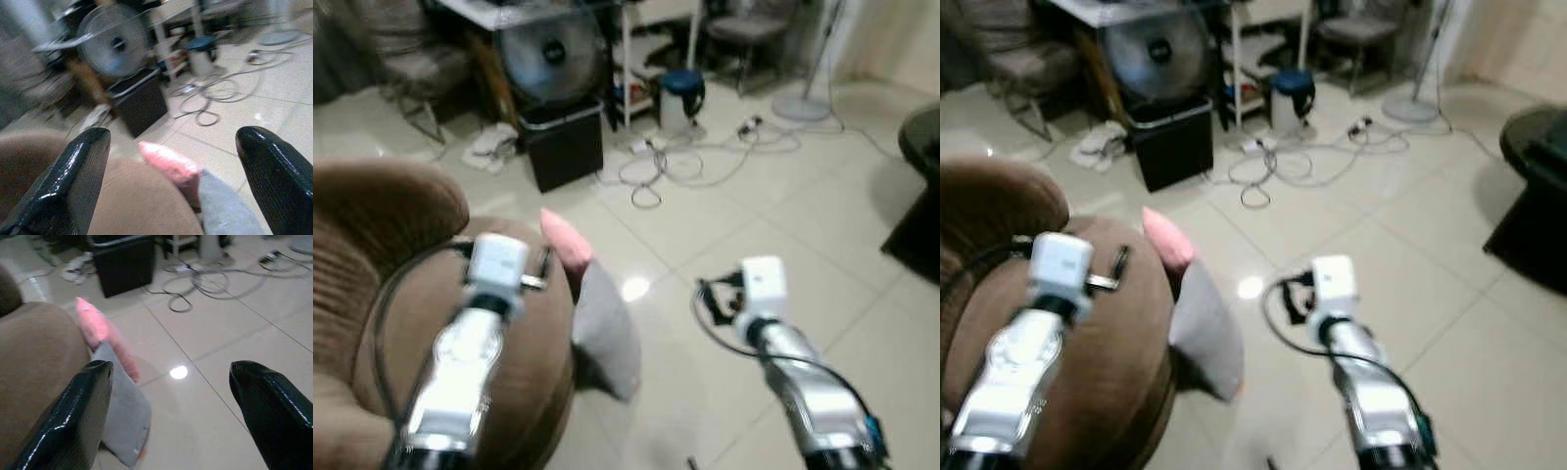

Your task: Move the pillow to the sofa from floor

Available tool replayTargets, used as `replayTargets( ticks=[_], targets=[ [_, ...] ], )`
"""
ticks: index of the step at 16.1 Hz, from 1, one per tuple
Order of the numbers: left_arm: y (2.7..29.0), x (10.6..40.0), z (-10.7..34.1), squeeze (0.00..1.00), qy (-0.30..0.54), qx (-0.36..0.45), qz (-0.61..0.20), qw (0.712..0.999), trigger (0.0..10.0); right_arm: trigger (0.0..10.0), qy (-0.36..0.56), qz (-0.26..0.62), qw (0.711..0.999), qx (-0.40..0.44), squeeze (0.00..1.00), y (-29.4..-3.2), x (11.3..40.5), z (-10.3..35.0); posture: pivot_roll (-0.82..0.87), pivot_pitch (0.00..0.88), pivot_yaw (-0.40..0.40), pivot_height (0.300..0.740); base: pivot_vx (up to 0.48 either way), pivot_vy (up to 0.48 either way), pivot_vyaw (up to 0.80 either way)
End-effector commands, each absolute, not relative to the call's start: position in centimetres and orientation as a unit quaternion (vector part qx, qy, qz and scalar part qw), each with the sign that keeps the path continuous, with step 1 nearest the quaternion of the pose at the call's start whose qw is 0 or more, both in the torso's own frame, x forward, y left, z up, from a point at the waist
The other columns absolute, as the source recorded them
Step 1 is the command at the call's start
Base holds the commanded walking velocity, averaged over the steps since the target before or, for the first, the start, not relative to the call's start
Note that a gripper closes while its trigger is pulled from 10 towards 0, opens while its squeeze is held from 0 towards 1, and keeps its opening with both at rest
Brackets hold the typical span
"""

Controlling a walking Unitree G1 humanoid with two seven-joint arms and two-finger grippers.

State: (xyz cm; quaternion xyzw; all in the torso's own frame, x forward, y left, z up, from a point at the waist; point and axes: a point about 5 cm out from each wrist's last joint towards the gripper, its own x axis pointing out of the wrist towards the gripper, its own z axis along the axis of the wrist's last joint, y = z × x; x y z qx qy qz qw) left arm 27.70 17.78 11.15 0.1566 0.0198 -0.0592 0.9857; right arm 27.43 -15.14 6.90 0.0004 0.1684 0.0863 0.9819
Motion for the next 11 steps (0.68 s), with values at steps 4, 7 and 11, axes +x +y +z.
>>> replayTargets(
  ticks=[4,7,11],
  targets=[
    [17.53,27.82,11.55,0.0,0.011,0.163,-0.068,0.984,10.0,10.0,0.155,0.089,0.984,-0.008,0.0,-14.95,27.7,7.49,0.03,0.0,0.06,0.74,0.0,-0.48,-0.25],
    [17.51,27.82,11.6,0.0,0.006,0.164,-0.066,0.984,10.0,10.0,0.152,0.089,0.984,-0.012,0.0,-14.98,27.71,7.52,0.03,0.0,0.06,0.74,0.0,-0.475,0.0],
    [17.8,27.98,11.88,0.0,0.002,0.143,-0.055,0.988,10.0,10.0,0.151,0.088,0.984,-0.02,0.0,-15.03,27.66,7.53,0.02,0.0,0.064,0.74,0.0,0.0,0.0]
  ],
)
